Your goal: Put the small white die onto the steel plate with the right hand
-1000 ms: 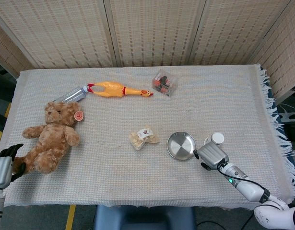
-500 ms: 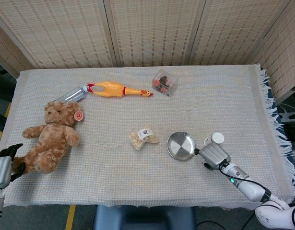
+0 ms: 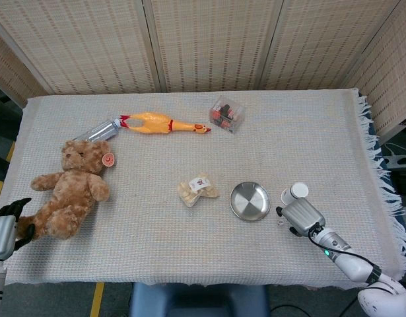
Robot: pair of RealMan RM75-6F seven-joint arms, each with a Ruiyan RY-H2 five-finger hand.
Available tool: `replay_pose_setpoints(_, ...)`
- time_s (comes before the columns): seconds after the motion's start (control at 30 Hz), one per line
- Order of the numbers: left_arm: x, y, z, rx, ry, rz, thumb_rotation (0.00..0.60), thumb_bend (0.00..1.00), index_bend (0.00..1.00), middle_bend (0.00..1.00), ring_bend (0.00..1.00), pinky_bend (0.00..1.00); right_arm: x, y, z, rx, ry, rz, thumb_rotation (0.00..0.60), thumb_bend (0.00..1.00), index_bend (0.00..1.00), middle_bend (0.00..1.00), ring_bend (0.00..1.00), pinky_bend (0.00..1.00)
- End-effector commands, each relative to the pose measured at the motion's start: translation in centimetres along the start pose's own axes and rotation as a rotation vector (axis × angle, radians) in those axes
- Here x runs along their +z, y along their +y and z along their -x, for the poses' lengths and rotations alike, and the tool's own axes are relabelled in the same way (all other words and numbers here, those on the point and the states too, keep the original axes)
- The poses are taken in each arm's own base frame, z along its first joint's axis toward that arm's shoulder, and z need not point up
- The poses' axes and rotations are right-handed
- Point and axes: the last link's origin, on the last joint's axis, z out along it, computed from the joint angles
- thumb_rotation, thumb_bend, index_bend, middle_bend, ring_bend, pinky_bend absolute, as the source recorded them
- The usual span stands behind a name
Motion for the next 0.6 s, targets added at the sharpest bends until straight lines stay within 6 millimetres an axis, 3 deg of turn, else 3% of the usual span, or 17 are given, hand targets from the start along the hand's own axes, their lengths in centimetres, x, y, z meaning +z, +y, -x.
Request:
replay_pose_setpoints(0.03,0.0,0.0,0.0,0.0,0.0,0.001,0.6,0.41,0.18,0.22,0.25,0.4,0.2,0.2,0.6,0.012,-0.011,0.015,0.6,0.17,0.39,0.84,0.83,1.0)
replay_pose_setpoints(0.6,0.0,0.0,0.0,-0.001,0.002,0.003,0.6,0.41,0.18,0.22,0.25,0.4,1.2,0.6,1.8,0.059,-0.043,0.015,0.6,0.17,0.4,0.84,0.83,1.0)
